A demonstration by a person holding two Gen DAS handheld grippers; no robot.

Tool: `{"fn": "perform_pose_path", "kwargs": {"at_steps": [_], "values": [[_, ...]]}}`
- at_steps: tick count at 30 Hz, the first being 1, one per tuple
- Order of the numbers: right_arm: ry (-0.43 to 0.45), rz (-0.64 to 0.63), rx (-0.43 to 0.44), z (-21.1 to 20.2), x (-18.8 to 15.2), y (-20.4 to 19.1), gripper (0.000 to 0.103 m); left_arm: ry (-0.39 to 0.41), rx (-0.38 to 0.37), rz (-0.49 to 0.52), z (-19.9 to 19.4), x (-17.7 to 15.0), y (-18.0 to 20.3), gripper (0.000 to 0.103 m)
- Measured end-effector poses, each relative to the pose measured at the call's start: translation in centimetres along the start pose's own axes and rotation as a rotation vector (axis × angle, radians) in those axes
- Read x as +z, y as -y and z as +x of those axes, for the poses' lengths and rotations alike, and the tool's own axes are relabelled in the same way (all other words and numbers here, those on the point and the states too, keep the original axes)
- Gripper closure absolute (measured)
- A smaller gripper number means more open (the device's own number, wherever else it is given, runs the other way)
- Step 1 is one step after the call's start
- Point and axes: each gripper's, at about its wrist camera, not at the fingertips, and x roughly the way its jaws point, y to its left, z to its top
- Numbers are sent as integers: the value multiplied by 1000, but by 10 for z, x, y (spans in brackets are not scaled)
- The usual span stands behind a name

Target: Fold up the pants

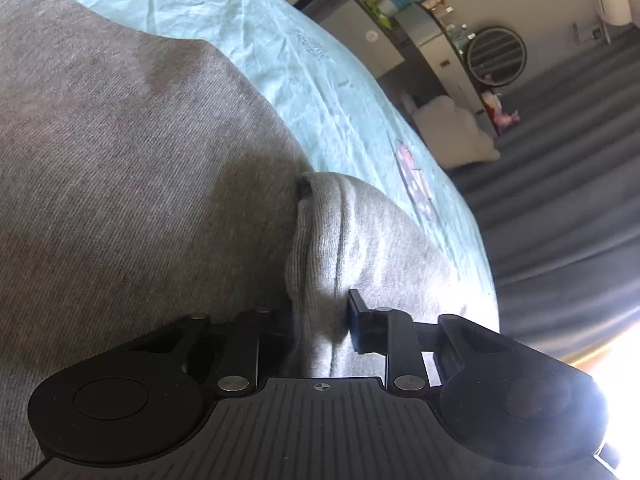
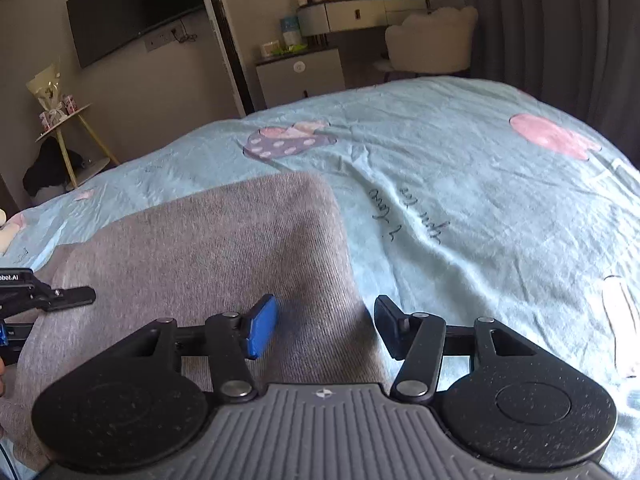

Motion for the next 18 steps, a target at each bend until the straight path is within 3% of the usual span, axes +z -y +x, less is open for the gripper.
{"fn": "perform_pose_path", "kwargs": {"at_steps": [2, 5, 10, 12, 15, 16, 18], "values": [[53, -44, 8, -8, 0, -7, 49, 21, -6, 21, -2, -1, 4, 82], [33, -106, 48, -6, -1, -16, 50, 101, -1, 106, -14, -5, 19, 84], [62, -110, 69, -13, 0, -17, 50, 227, -56, 224, -60, -6, 47, 87], [62, -105, 78, -14, 0, -16, 50, 256, -13, 259, -73, -5, 50, 86], [28, -110, 77, -8, -1, -18, 50, 233, 146, 289, -68, -5, 38, 78], [17, -110, 81, -6, -1, -18, 50, 208, 188, 252, -63, -3, 30, 74], [14, -116, 79, -6, -2, -19, 50, 152, 188, 163, -56, 1, 18, 71]]}}
